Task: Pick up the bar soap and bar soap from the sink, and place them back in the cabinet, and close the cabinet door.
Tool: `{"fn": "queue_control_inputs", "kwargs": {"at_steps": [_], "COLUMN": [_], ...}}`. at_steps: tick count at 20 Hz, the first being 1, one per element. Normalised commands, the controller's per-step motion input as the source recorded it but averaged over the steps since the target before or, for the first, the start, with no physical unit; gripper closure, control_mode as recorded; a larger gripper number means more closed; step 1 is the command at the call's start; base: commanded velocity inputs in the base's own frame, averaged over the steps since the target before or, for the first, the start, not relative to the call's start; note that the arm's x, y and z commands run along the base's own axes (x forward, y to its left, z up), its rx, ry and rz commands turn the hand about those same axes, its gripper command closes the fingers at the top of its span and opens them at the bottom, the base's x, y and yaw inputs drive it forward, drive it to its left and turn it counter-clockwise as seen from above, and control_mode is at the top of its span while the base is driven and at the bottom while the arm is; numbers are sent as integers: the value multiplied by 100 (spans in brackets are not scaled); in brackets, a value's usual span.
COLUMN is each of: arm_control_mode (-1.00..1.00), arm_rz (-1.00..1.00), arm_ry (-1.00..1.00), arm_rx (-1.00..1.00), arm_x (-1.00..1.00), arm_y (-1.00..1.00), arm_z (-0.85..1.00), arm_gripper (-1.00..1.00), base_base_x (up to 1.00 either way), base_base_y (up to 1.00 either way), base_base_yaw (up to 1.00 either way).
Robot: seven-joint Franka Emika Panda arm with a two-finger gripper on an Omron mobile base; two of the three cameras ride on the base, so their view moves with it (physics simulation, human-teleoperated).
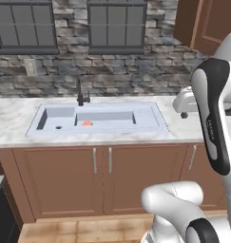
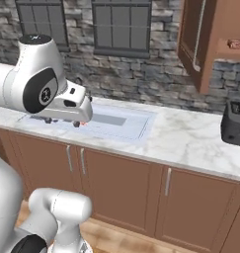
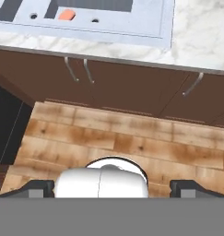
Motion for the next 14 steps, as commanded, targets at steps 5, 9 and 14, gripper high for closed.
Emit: {"fn": "queue_control_inputs", "kwargs": {"at_steps": [5, 9, 14], "arm_control_mode": [100, 100, 100], "arm_rz": [0, 0, 0], "arm_ry": [0, 0, 0], "arm_rx": [0, 0, 0], "arm_x": [0, 0, 0], "arm_y": [0, 0, 0], "arm_z": [0, 0, 0], "arm_gripper": [-100, -100, -100], "base_base_x": [44, 51, 42], "base_base_y": [54, 51, 47], "base_base_yaw": [-6, -7, -8]}}
